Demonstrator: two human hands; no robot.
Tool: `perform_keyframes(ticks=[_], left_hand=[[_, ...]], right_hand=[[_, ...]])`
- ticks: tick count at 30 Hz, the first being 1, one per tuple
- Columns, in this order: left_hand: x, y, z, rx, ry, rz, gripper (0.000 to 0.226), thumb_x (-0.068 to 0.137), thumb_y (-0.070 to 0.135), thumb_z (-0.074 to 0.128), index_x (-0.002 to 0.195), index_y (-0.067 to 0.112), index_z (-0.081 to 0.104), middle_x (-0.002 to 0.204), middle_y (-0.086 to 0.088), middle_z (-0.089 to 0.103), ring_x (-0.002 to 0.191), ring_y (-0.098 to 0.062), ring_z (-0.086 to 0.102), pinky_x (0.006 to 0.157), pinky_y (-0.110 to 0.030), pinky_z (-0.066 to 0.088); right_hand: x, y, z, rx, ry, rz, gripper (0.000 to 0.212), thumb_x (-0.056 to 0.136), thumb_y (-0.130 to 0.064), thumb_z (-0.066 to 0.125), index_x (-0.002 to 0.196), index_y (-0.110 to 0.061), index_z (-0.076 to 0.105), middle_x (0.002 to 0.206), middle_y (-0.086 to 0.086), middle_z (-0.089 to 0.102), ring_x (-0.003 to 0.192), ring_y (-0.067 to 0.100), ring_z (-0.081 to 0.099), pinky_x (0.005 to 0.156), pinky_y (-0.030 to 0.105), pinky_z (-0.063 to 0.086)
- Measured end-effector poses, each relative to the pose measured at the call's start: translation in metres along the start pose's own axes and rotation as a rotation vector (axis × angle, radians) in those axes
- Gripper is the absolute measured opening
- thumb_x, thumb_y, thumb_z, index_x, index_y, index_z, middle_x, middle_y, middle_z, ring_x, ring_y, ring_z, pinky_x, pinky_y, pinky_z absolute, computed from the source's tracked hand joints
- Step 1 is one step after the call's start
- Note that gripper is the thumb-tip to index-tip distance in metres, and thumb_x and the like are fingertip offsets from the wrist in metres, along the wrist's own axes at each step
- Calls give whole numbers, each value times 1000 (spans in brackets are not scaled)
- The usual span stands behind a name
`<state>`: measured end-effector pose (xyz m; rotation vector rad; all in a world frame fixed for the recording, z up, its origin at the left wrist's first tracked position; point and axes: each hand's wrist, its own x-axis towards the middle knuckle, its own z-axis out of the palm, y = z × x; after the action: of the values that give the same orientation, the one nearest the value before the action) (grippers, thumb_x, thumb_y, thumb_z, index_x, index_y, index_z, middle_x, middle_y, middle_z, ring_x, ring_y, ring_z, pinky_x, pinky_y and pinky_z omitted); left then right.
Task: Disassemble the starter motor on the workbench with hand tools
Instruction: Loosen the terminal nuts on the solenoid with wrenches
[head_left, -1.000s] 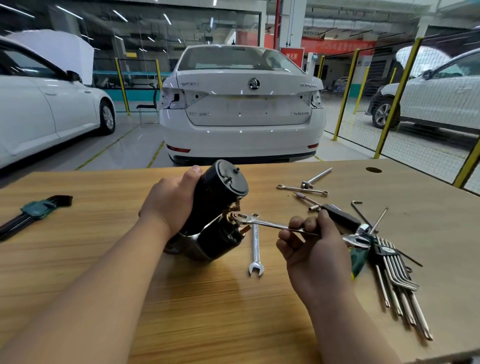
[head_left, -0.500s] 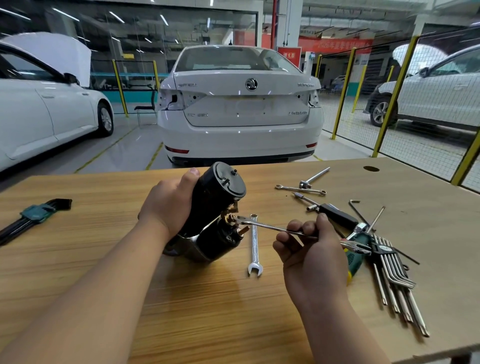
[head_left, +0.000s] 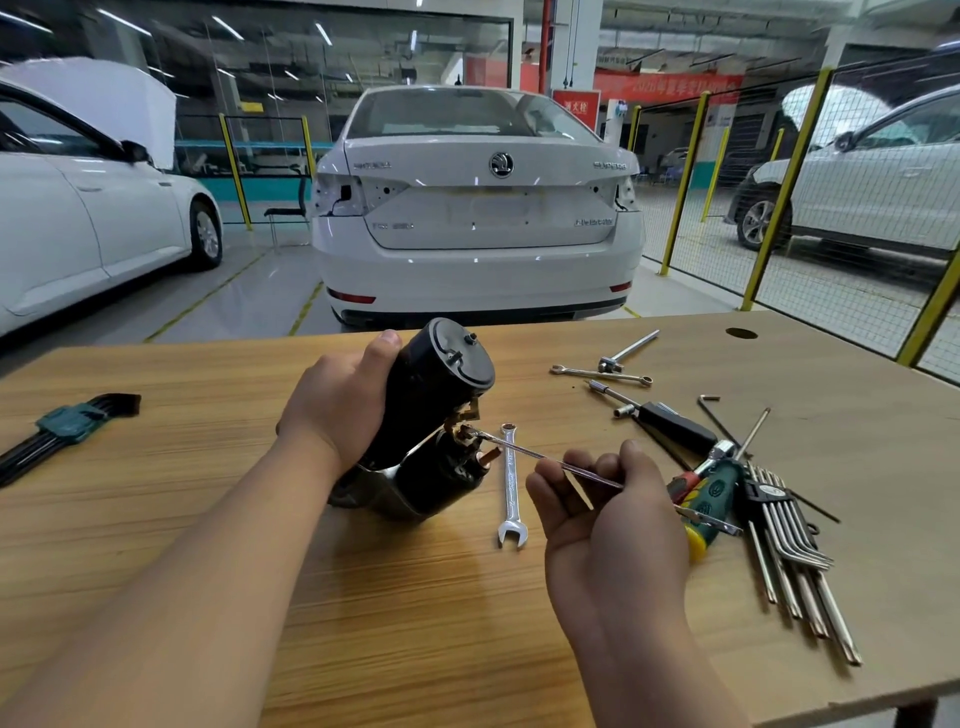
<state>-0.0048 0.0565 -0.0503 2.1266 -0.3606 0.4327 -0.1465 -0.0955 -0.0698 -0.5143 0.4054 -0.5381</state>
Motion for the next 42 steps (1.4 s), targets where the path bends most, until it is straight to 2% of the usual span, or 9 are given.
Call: perform_keyframes(ticks=[5, 7, 13, 17, 21, 24, 33, 37, 42], left_hand=[[-1, 0, 0, -12, 3, -1, 76, 80, 70, 25, 71, 1, 55, 74, -20, 61, 77, -34, 57, 69, -41, 41], [-1, -1, 0, -11, 5, 1, 74, 81, 70, 25, 69, 3, 54, 69, -16, 59, 76, -34, 57, 66, -39, 39], [-1, 0, 0, -15, 1, 7, 80, 77, 72, 23, 75, 0, 57, 71, -16, 62, 78, -35, 58, 69, -42, 42], [0, 1, 0, -4, -22, 16, 85, 74, 74, 19, 86, 2, 63, 83, -19, 65, 82, -32, 59, 78, -48, 45], [-1, 2, -1, 6, 1, 2, 74, 71, 74, 20, 67, 6, 50, 69, -16, 58, 74, -33, 55, 67, -40, 40], [-1, 2, -1, 1, 5, -9, 71, 75, 72, 23, 68, 6, 51, 72, -18, 61, 74, -32, 56, 70, -43, 43], [2, -5, 1, -8, 25, 41, 57, 76, 71, 21, 58, 26, 53, 56, 2, 53, 65, -20, 53, 65, -37, 38], [3, -7, 1, -7, 20, 34, 58, 74, 73, 20, 54, 29, 52, 51, 5, 49, 63, -20, 51, 62, -36, 37], [2, -6, 0, -17, 3, -2, 58, 77, 72, 23, 53, 26, 50, 50, 5, 50, 62, -20, 52, 63, -37, 38]], right_hand=[[-4, 5, 0, -51, -17, -68, 51, 101, -25, 48, 52, -14, 59, 60, 6, 64, 53, 24, 65, 48, 29, 55], [-3, 4, -3, -66, -29, -70, 47, 101, -25, 47, 58, -12, 58, 62, 7, 65, 52, 24, 65, 48, 30, 55], [31, -5, -1, -116, -94, 30, 38, 103, -29, 44, 69, -12, 48, 58, 6, 63, 44, 21, 59, 43, 27, 51], [74, -16, 14, -326, -153, 148, 32, 102, -33, 44, 74, -18, 47, 55, 2, 60, 39, 15, 48, 39, 22, 42], [112, -15, 35, -515, -298, 231, 33, 101, -35, 43, 73, -19, 47, 53, -1, 56, 38, 12, 41, 38, 20, 38], [131, -6, 52, -566, -418, 264, 34, 101, -37, 45, 72, -20, 48, 52, -3, 53, 36, 10, 37, 36, 19, 34], [157, 17, 92, -736, -672, 390, 48, 98, -43, 49, 55, -21, 53, 46, -7, 47, 31, 7, 31, 31, 17, 26], [159, 10, 90, -502, -667, 390, 46, 101, -41, 43, 60, -22, 49, 44, -7, 42, 30, 6, 30, 30, 17, 24], [151, -27, 52, 74, -413, 306, 42, 103, -36, 38, 63, -23, 40, 43, -9, 35, 32, 6, 28, 32, 17, 23]])
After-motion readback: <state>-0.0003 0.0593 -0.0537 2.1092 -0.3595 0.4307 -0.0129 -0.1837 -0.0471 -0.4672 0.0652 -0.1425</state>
